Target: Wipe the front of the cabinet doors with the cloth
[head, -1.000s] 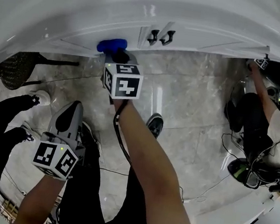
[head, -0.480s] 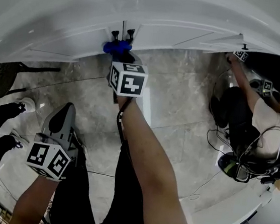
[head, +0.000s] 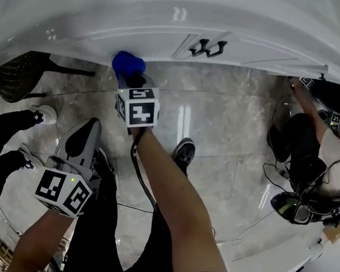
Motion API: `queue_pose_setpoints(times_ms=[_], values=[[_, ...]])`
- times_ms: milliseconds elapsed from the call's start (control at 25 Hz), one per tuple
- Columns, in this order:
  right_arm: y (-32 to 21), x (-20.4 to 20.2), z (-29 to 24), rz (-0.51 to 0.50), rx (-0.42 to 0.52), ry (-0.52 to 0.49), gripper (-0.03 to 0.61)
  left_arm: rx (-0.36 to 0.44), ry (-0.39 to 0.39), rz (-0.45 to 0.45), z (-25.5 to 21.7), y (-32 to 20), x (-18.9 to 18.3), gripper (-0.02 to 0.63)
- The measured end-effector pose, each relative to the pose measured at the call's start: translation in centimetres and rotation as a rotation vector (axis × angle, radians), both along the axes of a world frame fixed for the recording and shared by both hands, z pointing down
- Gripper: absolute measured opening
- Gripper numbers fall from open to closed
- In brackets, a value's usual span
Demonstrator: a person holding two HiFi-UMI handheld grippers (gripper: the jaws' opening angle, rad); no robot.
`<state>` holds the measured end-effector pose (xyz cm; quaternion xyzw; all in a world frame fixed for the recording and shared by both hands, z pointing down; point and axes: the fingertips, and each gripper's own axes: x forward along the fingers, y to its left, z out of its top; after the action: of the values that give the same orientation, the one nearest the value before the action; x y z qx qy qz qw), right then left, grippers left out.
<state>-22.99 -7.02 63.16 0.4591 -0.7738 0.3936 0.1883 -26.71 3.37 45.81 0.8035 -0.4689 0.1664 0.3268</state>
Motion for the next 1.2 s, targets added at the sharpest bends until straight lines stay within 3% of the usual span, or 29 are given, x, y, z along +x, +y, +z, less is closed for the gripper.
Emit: queue_pose_setpoints(times_ms=[240,400,680,920,1200], values=[[-0.3,-10.2,2.3,-0.118,0.016,0.008,0.052,-0.002,-0.043,-0.034,0.9,1.5,-6.3,-0.002],[-1.6,-11.0,3.8,-0.115,-0.001,-0.006,0.052,0.001,-0.055,-0.028,1.3,1.6,-7.5,-0.002],[-2.3,-6.0,5.2,-0.085,0.004,0.047,0.052,0.005,-0.063,-0.025,2.4,1.6,-6.6,-0.002],[-3.5,4.0,5.5,0.087,-0.045,0.069,0.052,-0.001,-0.045,0.012,2.8,1.3,-2.2,-0.002],[-3.7,11.8,5.0,0.153,-0.042,0.084,0.052,-0.019,-0.024,0.046,3.7,1.3,3.4,-0.002]])
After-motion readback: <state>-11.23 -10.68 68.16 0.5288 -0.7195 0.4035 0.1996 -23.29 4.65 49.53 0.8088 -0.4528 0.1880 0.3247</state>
